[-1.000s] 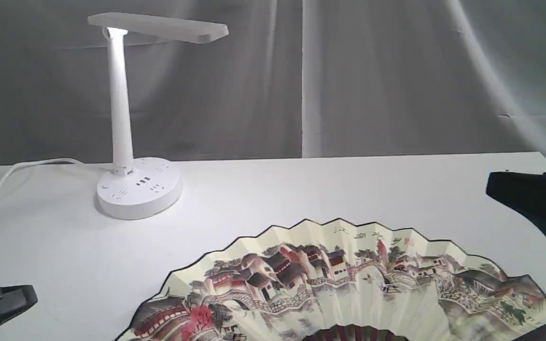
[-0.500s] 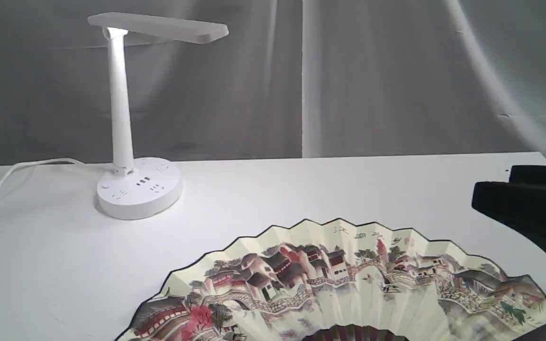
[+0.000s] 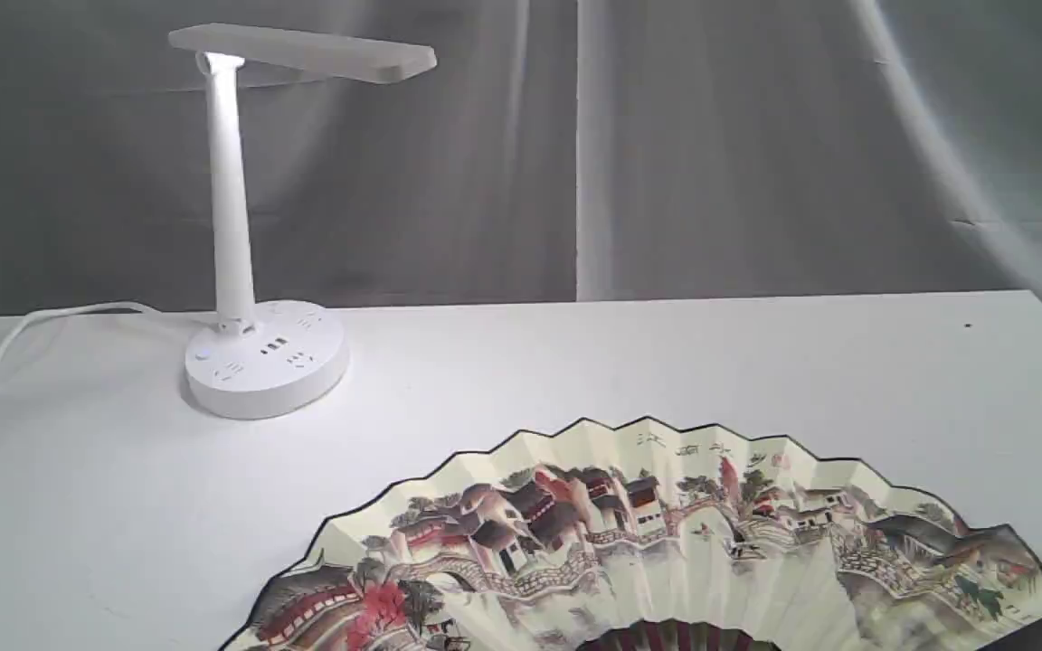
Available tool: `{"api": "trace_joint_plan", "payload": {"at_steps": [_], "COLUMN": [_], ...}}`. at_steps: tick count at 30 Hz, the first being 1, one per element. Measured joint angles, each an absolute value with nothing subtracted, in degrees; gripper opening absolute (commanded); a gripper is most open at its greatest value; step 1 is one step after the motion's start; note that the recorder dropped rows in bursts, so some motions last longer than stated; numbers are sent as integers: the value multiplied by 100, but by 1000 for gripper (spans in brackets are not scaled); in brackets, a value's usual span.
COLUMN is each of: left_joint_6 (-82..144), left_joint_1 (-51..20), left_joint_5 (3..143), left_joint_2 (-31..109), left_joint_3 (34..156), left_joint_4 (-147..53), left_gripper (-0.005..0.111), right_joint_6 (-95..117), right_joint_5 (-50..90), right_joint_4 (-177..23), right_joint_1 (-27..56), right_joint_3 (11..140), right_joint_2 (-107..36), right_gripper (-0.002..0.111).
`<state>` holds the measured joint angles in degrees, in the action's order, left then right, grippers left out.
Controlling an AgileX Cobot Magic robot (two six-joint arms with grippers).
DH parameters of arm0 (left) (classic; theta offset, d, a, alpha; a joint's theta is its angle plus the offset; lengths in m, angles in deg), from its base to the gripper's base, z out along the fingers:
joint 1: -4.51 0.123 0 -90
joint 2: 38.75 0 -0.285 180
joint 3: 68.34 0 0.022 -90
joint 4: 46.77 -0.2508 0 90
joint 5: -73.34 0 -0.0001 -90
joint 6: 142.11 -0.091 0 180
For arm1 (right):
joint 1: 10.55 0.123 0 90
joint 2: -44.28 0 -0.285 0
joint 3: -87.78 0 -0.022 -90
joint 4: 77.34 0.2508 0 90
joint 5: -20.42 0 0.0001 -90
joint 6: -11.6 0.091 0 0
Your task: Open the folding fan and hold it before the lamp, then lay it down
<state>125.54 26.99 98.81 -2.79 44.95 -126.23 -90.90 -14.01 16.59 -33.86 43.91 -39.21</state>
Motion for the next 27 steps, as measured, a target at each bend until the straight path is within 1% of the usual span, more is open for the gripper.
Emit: {"api": "trace_joint_plan", "payload": {"at_steps": [4, 6, 8, 10, 12, 14, 16, 20, 22, 24, 27], "left_joint_6": [12554, 12554, 12554, 12566, 12566, 12577, 12577, 12577, 12577, 12577, 12686], "left_joint_1": [2699, 2699, 2699, 2699, 2699, 2699, 2699, 2699, 2699, 2699, 2699], "left_joint_5": [9881, 9881, 9881, 9886, 9896, 9934, 10032, 10203, 10259, 10294, 10362], "left_joint_2": [-279, -289, -289, -289, -289, -289, -289, -289, -289, -289, -289], "left_joint_3": [4345, 4306, 4306, 4306, 4306, 4306, 4306, 4306, 4306, 4306, 4306], "left_joint_4": [-12801, -12835, -12849, -12849, -12849, -12849, -12849, -12856, -12856, -12856, -12890], "left_gripper": [0, 0, 0, 0, 0, 0, 0, 0, 0, 0, 0], "right_joint_6": [-9074, -9310, -9536, -9692, -9441, -8335, -6244, -2074, -1055, -1223, -3136], "right_joint_5": [-192, 180, 202, -67, -338, -257, 51, 285, 272, 141, -519], "right_joint_4": [1979, 2115, 2167, 2192, 2215, 2215, 2228, 2262, 2274, 2274, 1498], "right_joint_1": [-3386, -3386, -3386, -3386, -3386, -3386, -3386, -3386, -3386, -3386, -3386], "right_joint_3": [4006, 3762, 3509, 3363, 3334, 3408, 3545, 3702, 3756, 3922, 4442], "right_joint_2": [-3448, -2994, -2393, -1760, -1053, -493, -33, 356, 394, 393, 393], "right_gripper": [0, 0, 0, 0, 0, 0, 0, 0, 0, 0, 0]}}
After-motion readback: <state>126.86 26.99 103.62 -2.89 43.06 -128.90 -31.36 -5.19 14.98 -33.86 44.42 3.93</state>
